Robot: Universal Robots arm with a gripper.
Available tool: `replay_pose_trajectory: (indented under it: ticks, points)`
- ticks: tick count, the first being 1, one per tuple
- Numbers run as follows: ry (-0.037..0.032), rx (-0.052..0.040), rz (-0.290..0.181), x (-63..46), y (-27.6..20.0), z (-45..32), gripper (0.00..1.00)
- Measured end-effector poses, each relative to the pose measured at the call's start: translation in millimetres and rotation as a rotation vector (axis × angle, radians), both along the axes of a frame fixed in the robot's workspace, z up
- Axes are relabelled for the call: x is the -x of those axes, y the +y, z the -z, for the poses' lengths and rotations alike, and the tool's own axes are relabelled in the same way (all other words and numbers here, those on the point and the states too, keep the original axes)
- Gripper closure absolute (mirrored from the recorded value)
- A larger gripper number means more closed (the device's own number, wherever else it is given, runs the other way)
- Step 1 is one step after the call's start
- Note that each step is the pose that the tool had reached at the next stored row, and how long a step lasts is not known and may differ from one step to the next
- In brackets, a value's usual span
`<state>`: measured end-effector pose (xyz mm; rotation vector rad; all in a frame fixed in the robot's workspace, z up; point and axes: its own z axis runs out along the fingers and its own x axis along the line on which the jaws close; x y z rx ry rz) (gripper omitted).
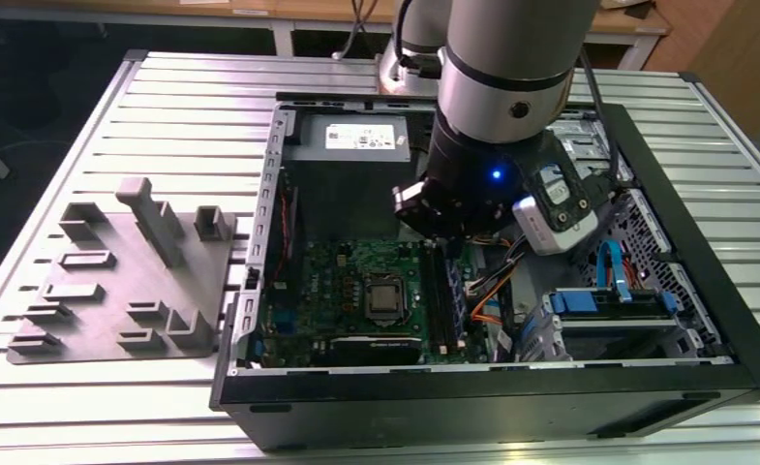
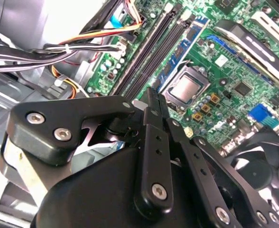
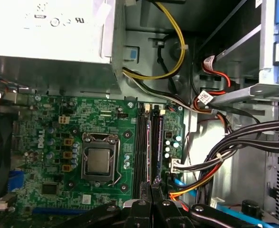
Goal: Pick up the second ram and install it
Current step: 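Insert the second ram into the second slot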
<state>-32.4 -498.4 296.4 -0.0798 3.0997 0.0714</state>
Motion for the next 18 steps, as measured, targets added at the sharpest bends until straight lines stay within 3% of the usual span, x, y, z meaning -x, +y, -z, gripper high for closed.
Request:
replay_pose_trajectory:
  ticks: [9, 18]
  points:
    - [-0.0001, -0.0004, -0.003, -0.3, 0.0, 2.7, 0.92]
    - [0.0, 0.0, 0.001, -0.3, -0.1, 17.6, 0.92]
